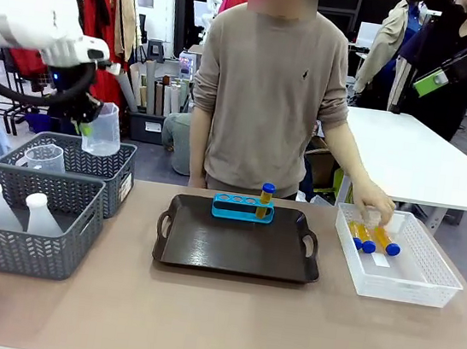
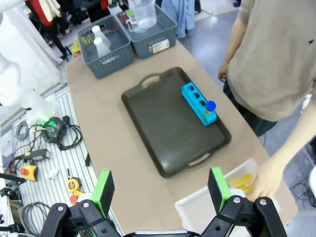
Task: Prepare the laboratory tools.
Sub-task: Pick up one Large Measuring Cup and place it on the Handle tray.
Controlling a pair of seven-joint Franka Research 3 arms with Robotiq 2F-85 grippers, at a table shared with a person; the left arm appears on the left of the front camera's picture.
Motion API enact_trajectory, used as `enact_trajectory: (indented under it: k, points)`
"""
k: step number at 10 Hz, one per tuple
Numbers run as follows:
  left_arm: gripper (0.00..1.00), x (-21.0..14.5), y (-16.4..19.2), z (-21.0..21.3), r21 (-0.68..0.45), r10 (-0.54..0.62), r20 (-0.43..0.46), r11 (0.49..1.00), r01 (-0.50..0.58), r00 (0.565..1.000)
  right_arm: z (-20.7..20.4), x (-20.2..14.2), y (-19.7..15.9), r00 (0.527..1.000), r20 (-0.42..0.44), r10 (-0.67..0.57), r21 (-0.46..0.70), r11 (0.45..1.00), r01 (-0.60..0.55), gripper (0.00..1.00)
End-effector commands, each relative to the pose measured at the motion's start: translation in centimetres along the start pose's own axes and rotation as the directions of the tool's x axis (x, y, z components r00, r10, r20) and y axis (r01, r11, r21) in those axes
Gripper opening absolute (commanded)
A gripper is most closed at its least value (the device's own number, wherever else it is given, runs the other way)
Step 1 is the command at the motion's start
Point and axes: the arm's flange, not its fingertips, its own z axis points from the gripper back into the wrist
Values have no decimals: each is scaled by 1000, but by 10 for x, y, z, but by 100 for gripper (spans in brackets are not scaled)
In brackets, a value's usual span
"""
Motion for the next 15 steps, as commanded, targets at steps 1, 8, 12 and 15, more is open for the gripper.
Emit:
enact_trajectory:
  k: [1,8,12,15]
  points:
    - [0,-5,-5,47,-32,-79,1,996,79,997,1,1,1,1000,9,8,5,1000,-8,100]
    - [0,-31,-49,196,-64,-405,128,907,415,905,1,1,1,1000,9,8,5,1000,-8,100]
    - [0,-30,-53,203,-53,-398,135,911,408,907,1,1,1,1000,9,8,5,1000,-8,100]
    - [0,-30,-53,203,-53,-398,135,911,408,907,1,1,1,1000,9,8,5,1000,-8,100]
